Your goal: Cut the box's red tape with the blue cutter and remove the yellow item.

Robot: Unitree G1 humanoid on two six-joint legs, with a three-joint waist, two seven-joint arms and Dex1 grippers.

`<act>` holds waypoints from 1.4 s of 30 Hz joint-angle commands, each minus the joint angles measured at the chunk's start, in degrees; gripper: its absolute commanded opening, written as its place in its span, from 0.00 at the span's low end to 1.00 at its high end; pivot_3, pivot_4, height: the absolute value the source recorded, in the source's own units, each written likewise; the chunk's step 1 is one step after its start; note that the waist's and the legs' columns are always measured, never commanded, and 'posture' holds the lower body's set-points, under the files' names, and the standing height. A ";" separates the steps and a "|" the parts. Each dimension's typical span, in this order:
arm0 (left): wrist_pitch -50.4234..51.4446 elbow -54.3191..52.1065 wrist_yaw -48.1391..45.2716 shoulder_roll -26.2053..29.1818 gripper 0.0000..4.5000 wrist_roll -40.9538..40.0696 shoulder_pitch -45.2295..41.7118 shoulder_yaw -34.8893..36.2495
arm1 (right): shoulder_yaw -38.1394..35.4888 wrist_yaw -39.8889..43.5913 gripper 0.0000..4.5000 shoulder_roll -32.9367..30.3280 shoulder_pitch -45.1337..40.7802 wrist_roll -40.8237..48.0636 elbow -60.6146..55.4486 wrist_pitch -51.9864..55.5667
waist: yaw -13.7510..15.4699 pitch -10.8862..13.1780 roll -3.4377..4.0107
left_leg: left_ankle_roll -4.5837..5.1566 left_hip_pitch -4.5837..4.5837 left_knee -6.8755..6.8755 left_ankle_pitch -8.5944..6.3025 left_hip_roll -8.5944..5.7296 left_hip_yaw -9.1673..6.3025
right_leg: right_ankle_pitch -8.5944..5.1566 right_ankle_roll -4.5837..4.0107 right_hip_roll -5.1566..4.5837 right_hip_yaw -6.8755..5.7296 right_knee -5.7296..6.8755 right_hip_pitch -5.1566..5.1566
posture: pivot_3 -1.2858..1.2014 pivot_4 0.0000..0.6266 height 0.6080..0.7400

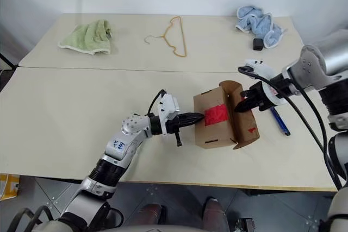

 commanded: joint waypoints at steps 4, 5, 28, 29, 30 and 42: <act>4.18 -4.90 0.93 3.14 0.00 1.33 4.11 -1.04 | 4.93 -0.12 0.00 2.04 -6.61 8.55 -1.35 0.19 | -0.05 0.01 0.01 | -0.01 0.01 -0.01 0.00 0.05 -0.01 | 0.01 -0.03 0.01 -0.11 0.01 0.00 | 0.52 0.24 1.00; 4.70 -5.61 1.32 3.46 0.00 1.18 4.75 -0.79 | 6.00 -0.62 0.00 2.37 -7.29 9.35 -1.36 0.19 | -0.01 0.01 0.01 | -0.01 0.01 0.00 0.00 0.05 0.00 | 0.01 -0.04 0.01 -0.11 0.01 0.01 | 0.52 0.24 1.00; 8.62 -10.70 5.65 2.87 0.00 0.91 8.93 0.26 | 14.46 -14.07 0.00 8.58 -14.47 21.52 -0.85 0.19 | -0.17 -0.06 -0.10 | -0.06 0.22 0.05 0.00 0.23 0.09 | 0.13 -0.24 0.10 -0.33 0.11 0.10 | 0.52 0.24 1.00; 8.75 -10.74 5.69 2.81 0.00 0.92 8.96 0.20 | 14.50 -14.19 0.00 8.56 -14.65 21.53 -0.99 0.19 | -0.11 -0.06 -0.10 | -0.06 0.22 0.05 0.00 0.23 0.09 | 0.13 -0.25 0.10 -0.33 0.11 0.10 | 0.52 0.24 1.00; 8.84 -10.78 5.74 2.76 0.00 0.96 9.04 0.13 | 14.54 -14.28 0.00 8.49 -14.92 21.52 -1.32 0.19 | -0.06 -0.06 -0.10 | -0.06 0.22 0.05 0.00 0.22 0.09 | 0.14 -0.25 0.10 -0.33 0.11 0.10 | 0.52 0.24 1.00; 10.12 -12.32 5.85 2.40 0.00 0.29 9.64 0.07 | 15.13 -16.78 0.00 6.00 -16.30 28.49 -6.99 0.19 | 0.08 -0.05 -0.10 | -0.04 0.11 0.05 -0.02 0.19 0.06 | 0.15 -0.28 0.07 -0.41 0.07 0.04 | 0.52 0.24 1.00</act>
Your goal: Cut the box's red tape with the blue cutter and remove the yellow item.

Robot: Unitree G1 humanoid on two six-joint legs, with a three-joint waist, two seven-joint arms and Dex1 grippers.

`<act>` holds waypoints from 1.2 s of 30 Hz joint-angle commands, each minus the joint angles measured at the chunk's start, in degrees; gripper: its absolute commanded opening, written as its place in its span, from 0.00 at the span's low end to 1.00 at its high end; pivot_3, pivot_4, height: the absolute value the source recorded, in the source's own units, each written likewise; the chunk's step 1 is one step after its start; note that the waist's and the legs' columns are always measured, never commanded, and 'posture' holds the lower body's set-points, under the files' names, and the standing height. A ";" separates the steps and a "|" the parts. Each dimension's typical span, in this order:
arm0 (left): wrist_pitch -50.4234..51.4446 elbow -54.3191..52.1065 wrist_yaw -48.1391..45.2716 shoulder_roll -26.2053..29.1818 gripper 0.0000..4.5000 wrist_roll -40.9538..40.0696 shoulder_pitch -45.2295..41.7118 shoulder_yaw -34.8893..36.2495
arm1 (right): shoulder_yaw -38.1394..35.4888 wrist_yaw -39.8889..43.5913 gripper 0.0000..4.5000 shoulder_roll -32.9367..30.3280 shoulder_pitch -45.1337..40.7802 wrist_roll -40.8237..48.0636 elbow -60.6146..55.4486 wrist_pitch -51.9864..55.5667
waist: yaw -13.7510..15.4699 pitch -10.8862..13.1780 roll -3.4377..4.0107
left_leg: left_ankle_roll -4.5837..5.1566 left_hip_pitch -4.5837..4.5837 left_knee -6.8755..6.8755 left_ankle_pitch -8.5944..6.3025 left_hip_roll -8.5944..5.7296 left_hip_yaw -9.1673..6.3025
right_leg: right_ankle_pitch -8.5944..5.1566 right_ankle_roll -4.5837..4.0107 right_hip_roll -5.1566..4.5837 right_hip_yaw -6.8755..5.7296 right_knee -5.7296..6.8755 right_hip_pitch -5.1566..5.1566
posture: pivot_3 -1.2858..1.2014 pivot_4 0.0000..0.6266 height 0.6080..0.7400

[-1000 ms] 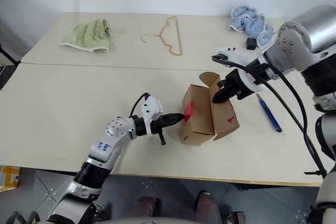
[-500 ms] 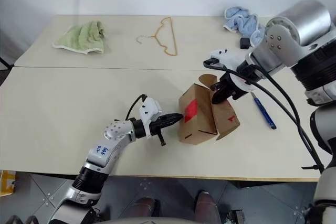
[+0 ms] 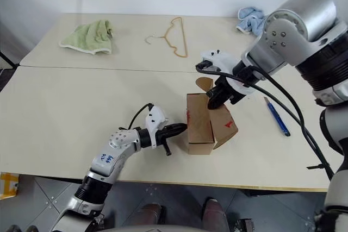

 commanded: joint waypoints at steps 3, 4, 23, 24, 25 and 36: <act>0.78 -5.26 -1.48 0.90 0.00 -1.40 0.63 -0.41 | -1.40 -1.02 0.00 -0.07 2.47 4.25 -4.46 0.67 | -0.07 0.00 0.00 | 0.00 0.00 0.00 0.00 0.00 0.01 | 0.00 0.00 0.00 0.00 0.01 0.00 | 0.52 0.24 1.00; 1.25 -6.20 -2.33 1.97 0.00 -1.76 0.65 -0.11 | -1.83 -1.41 0.00 -0.03 2.94 4.22 -4.56 0.67 | -0.08 0.00 0.00 | 0.00 0.00 0.00 0.00 0.01 0.01 | 0.00 0.00 0.00 0.00 0.01 0.00 | 0.52 0.24 1.00; 18.33 -14.67 -11.33 8.93 0.00 -20.49 -10.08 7.33 | -8.49 -9.11 0.00 3.84 7.83 7.30 -3.70 0.67 | -1.44 -0.01 -0.02 | -0.01 0.06 0.03 0.01 0.06 -0.01 | 0.00 -0.01 0.03 0.00 0.07 0.03 | 0.52 0.24 1.00; 18.07 -14.22 -10.69 8.34 0.00 -19.81 -10.37 6.84 | -8.88 -9.52 0.00 4.02 8.08 7.43 -3.70 0.67 | -1.60 -0.01 -0.02 | -0.01 0.06 0.03 0.01 0.06 0.00 | 0.00 -0.01 0.03 0.00 0.08 0.03 | 0.52 0.24 1.00; 17.87 -13.55 -9.75 7.76 0.00 -18.75 -10.69 6.12 | -9.27 -10.00 0.00 4.21 8.33 7.65 -3.69 0.67 | -1.68 -0.01 -0.02 | -0.02 0.07 0.03 0.01 0.06 0.01 | 0.00 -0.01 0.03 -0.01 0.08 0.02 | 0.52 0.24 1.00; 14.59 -9.04 -6.67 9.23 0.00 -6.92 -8.33 -5.42 | -14.39 -12.73 0.00 1.00 14.07 6.59 -5.78 0.67 | -1.62 -0.15 -0.16 | -0.04 0.24 0.10 0.03 0.11 0.10 | 0.02 -0.04 0.06 0.00 0.17 0.12 | 0.52 0.24 1.00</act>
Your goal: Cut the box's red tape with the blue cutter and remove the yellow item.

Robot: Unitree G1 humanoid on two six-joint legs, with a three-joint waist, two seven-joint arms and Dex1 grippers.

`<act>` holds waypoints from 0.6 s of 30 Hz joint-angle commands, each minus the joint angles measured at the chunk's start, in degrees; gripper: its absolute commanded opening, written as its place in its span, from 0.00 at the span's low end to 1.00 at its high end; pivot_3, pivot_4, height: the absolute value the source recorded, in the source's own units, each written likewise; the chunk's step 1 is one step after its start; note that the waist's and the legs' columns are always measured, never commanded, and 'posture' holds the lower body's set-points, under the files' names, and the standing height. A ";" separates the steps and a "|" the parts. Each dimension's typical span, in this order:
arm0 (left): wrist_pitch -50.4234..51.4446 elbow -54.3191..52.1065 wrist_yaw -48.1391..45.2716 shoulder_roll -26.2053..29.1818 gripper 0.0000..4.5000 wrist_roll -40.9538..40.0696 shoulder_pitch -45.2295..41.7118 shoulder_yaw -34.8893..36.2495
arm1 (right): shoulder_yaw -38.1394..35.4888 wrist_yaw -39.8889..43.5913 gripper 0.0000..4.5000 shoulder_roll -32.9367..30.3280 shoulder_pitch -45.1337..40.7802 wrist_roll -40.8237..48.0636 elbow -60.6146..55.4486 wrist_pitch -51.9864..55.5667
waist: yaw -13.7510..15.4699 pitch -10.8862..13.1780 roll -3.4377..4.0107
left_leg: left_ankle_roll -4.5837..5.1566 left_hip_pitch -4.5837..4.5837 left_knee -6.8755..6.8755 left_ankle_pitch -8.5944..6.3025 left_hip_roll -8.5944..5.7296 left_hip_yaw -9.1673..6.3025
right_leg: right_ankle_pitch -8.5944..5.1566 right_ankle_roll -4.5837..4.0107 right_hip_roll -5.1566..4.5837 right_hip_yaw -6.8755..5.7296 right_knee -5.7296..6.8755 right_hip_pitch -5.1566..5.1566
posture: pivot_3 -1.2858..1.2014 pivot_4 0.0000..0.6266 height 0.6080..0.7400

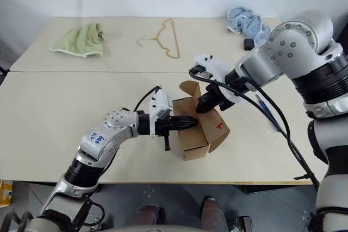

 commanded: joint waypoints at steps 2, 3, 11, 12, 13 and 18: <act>1.81 1.04 0.32 2.38 0.00 2.79 3.61 -2.65 | 0.95 0.97 0.00 -3.68 2.94 -1.53 -2.30 1.04 | 0.21 -0.04 -0.04 | 0.00 0.00 0.01 0.00 0.00 -0.01 | 0.00 0.00 0.00 0.00 0.00 0.01 | 0.52 0.24 1.00; 2.07 1.15 0.45 2.88 0.00 3.13 4.05 -2.82 | 0.90 1.37 0.00 -5.01 3.20 -2.49 -1.99 1.04 | 0.24 -0.04 -0.05 | 0.01 -0.01 0.01 0.00 0.00 -0.02 | 0.00 0.00 0.00 0.00 -0.01 0.01 | 0.52 0.24 1.00; 3.43 -1.22 0.94 7.04 0.00 0.57 9.11 2.63 | 1.04 8.56 0.00 -10.64 4.14 -10.45 -0.65 1.04 | 0.23 -0.28 0.10 | 0.02 0.01 -0.05 -0.01 0.01 0.11 | 0.00 -0.01 0.00 0.07 -0.01 -0.04 | 0.52 0.24 1.00; 3.38 -2.10 0.34 7.60 0.00 -0.41 10.00 3.49 | 0.78 9.18 0.00 -10.57 4.33 -11.19 -0.50 1.04 | 0.31 -0.29 0.11 | 0.02 0.01 -0.04 -0.01 0.01 0.10 | 0.00 -0.01 0.00 0.07 0.00 -0.04 | 0.52 0.24 1.00; 3.75 -3.06 0.03 7.98 0.00 -1.42 10.91 4.50 | 0.38 9.68 0.00 -10.42 4.65 -11.90 -0.33 1.04 | 0.36 -0.29 0.11 | 0.02 0.01 -0.02 -0.01 0.01 0.10 | 0.00 -0.01 0.00 0.07 0.01 -0.03 | 0.52 0.24 1.00; 2.95 -5.96 -0.25 9.42 0.00 -3.33 13.72 7.42 | -2.03 10.82 0.00 -9.36 7.10 -13.98 -0.39 1.04 | 1.52 -0.28 0.12 | 0.05 -0.09 0.16 -0.03 -0.02 0.05 | 0.02 -0.02 -0.01 0.06 0.02 -0.02 | 0.52 0.24 1.00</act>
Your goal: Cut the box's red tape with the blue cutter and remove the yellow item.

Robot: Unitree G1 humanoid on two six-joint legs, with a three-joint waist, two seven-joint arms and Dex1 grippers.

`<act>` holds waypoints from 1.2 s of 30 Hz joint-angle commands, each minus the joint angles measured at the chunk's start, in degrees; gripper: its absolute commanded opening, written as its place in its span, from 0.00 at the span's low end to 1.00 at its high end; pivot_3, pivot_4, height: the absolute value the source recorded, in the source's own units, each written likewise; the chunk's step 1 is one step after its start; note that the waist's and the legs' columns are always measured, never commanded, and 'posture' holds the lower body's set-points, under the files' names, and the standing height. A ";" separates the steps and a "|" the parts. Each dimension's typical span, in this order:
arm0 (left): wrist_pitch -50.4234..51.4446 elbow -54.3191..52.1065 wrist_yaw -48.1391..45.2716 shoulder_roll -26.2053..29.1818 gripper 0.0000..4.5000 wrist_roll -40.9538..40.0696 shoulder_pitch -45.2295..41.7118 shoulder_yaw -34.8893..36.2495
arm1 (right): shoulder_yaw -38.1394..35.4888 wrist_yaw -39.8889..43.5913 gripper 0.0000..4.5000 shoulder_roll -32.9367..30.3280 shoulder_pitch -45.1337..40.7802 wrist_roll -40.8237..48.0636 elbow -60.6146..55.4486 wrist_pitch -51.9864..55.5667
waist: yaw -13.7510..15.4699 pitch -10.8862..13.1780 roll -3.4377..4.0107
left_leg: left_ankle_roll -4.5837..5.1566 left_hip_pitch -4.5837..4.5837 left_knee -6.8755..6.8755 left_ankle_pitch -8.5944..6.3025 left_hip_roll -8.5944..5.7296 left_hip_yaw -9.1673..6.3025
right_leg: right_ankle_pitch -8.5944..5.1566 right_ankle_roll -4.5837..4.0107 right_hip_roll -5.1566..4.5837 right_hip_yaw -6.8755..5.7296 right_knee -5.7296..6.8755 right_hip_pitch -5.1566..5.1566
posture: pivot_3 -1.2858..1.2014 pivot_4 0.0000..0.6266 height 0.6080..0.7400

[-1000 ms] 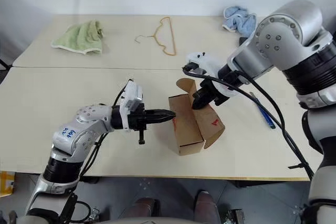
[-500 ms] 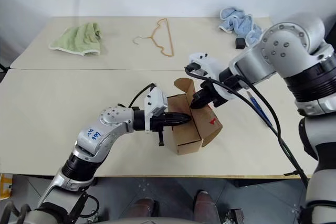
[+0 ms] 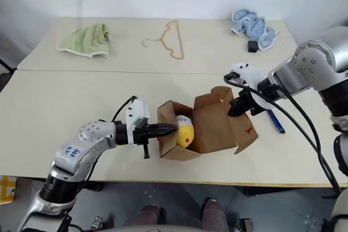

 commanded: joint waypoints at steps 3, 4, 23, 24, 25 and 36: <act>0.88 -0.61 1.29 0.74 0.00 0.18 2.44 0.86 | -6.02 -0.14 0.00 2.04 3.19 -1.17 -0.35 0.42 | 0.83 0.02 0.00 | 0.01 -0.08 0.10 -0.01 -0.02 -0.04 | 0.03 -0.02 -0.01 -0.01 -0.01 0.00 | 0.52 0.24 1.00; 1.11 -0.82 1.58 0.64 0.00 -0.04 2.43 1.20 | -6.99 -0.62 0.00 2.54 4.03 -1.07 -0.25 0.42 | 0.83 0.03 -0.01 | 0.01 -0.11 0.14 -0.01 -0.03 -0.07 | 0.05 -0.04 -0.01 -0.03 -0.02 0.00 | 0.52 0.24 1.00; 5.51 -0.95 0.76 5.76 0.04 -4.47 6.41 11.09 | -26.32 0.77 0.10 0.77 24.98 -0.07 -10.02 -11.88 | 0.33 0.13 -0.04 | 0.01 -0.19 0.11 -0.01 0.00 -0.03 | 0.09 -0.01 0.00 -0.03 -0.06 -0.09 | 0.52 0.24 1.00; 5.11 0.31 -1.53 8.17 0.08 -6.35 9.08 16.11 | -32.38 8.37 0.14 -2.05 32.89 -2.79 -14.97 -21.20 | 0.42 0.12 -0.31 | 0.01 -0.19 0.06 0.00 0.01 -0.02 | 0.09 -0.01 0.01 -0.03 -0.06 -0.13 | 0.52 0.24 1.00; 4.71 1.12 -3.13 9.86 0.13 -7.72 10.96 19.43 | -36.79 13.95 0.22 -3.87 38.81 -5.06 -18.52 -27.99 | 0.60 0.17 -0.46 | -0.05 -0.21 -0.04 -0.02 0.12 -0.17 | 0.07 -0.06 0.10 -0.21 -0.13 -0.08 | 0.52 0.24 1.00; -3.75 -0.06 -5.24 11.56 0.88 -7.48 19.14 25.47 | -43.04 22.91 1.00 -1.17 46.08 -11.56 -22.02 -36.31 | -0.14 0.66 0.26 | 0.24 0.03 0.50 -0.30 0.28 0.69 | 0.46 -0.08 -0.08 -0.59 -0.11 -0.01 | 0.52 0.24 1.00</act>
